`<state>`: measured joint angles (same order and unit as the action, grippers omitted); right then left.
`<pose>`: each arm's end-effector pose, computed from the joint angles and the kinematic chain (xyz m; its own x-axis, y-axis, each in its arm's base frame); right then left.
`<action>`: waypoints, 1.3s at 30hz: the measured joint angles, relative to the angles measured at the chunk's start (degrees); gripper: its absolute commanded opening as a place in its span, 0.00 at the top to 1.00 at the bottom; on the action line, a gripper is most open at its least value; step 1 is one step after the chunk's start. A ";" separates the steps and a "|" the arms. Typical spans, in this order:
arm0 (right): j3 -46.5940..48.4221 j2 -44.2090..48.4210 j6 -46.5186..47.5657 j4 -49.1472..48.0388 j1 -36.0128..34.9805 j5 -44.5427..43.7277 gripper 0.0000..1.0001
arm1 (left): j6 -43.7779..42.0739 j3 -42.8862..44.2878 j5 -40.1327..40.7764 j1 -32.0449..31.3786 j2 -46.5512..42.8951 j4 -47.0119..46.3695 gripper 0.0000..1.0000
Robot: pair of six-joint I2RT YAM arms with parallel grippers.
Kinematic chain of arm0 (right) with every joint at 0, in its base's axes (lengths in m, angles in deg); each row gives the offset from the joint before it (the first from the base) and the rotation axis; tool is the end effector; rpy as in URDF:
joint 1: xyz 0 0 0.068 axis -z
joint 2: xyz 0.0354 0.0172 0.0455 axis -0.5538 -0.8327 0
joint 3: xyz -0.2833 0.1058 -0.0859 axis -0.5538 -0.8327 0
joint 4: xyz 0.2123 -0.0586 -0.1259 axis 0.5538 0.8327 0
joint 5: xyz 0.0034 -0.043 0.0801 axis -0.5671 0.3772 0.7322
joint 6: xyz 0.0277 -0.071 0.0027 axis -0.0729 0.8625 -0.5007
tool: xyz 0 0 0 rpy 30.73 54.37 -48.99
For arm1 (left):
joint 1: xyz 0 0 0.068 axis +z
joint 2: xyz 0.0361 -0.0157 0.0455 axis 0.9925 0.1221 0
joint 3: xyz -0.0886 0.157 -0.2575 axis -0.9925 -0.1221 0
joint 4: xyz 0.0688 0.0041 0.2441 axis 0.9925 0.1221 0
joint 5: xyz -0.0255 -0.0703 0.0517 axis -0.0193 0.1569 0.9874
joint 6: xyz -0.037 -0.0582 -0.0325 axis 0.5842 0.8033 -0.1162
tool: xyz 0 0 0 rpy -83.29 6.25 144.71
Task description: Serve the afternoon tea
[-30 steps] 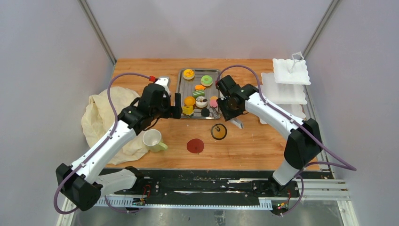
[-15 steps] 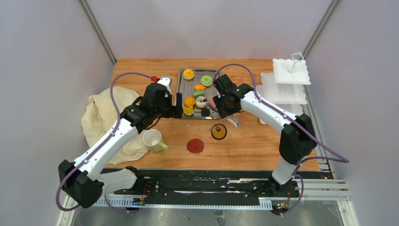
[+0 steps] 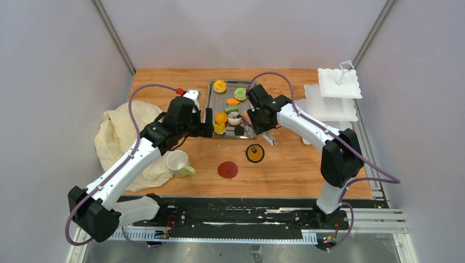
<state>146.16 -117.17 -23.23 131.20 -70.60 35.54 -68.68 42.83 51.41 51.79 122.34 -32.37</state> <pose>0.3185 0.2297 0.2872 -0.7792 -0.3472 -0.5218 -0.4035 0.9150 -0.0063 0.2112 -0.1164 0.3473 -0.6397 -0.0309 -0.7680 0.1911 0.9614 -0.1978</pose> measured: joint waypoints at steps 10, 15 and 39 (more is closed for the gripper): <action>0.07 -0.15 -0.17 -0.44 0.00 0.04 0.84 | 0.07 -0.13 -0.61 0.00 0.00 -0.28 0.02; -0.48 3.43 -0.37 -0.46 0.00 0.09 0.88 | 0.24 -0.13 -1.29 0.00 0.66 -2.10 0.02; 2.62 31.47 1.31 7.41 7.67 -7.10 0.96 | 12.55 10.80 -22.67 0.70 16.15 -17.79 0.01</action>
<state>148.79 -85.70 -21.92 138.61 -62.93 28.43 -56.14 53.63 28.74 52.49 138.49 -50.16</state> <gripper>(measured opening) 0.385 0.987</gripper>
